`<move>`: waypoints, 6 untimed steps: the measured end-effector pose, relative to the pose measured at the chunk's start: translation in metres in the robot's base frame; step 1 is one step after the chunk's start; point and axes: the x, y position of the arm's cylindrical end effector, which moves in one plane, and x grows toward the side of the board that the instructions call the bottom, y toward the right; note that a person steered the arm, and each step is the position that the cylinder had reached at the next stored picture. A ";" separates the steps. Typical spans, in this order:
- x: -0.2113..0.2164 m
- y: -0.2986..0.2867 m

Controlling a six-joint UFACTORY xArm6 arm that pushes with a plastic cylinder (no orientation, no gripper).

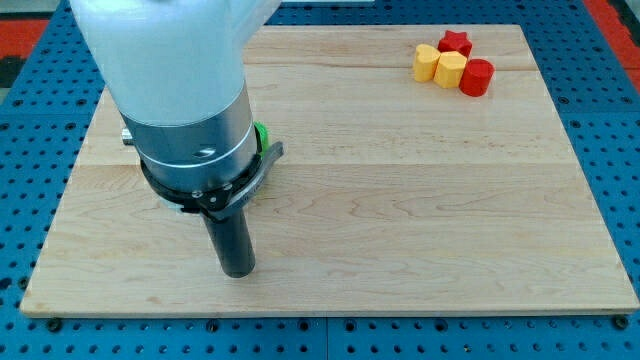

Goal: Point at the blue triangle

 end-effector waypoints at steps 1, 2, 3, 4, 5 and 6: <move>0.000 0.001; 0.003 0.077; -0.019 0.153; -0.054 0.183; -0.051 0.159; -0.025 0.072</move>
